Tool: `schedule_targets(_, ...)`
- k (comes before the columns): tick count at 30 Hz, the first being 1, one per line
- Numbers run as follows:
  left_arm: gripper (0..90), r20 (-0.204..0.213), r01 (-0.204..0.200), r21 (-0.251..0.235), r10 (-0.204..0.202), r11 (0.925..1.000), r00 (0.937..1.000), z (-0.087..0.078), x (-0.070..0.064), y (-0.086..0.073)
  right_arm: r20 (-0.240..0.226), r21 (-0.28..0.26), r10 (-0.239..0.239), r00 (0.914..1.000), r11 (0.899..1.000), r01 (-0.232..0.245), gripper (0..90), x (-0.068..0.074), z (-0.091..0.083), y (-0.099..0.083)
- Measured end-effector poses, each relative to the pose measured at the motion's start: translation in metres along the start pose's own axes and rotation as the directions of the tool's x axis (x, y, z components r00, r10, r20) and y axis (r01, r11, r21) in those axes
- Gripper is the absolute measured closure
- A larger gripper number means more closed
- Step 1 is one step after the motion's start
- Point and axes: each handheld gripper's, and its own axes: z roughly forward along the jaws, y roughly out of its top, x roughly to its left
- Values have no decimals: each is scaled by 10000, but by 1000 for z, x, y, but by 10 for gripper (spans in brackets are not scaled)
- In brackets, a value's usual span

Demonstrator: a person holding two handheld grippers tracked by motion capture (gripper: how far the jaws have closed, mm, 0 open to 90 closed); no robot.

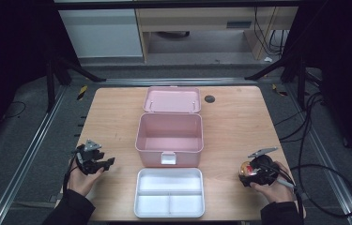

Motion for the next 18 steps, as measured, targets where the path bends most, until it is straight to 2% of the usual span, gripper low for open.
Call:
schedule_targets(6, 479, 24, -21, 48, 21, 10000, 10000, 2, 0, 0, 138, -671, -77, 9999, 9977, 86, 203, 0, -18, 20)
schedule_targets(11, 481, 55, 7, 60, -7, 10000, 10000, 2, 0, 0, 7, -1174, -66, 10000, 9931, 66, 203, 0, -30, 34)
schedule_targets(18, 479, 178, 12, 103, -14, 9999, 9998, 2, 0, 0, -81, -1471, -258, 9996, 9888, 243, 204, 2, -39, 55)
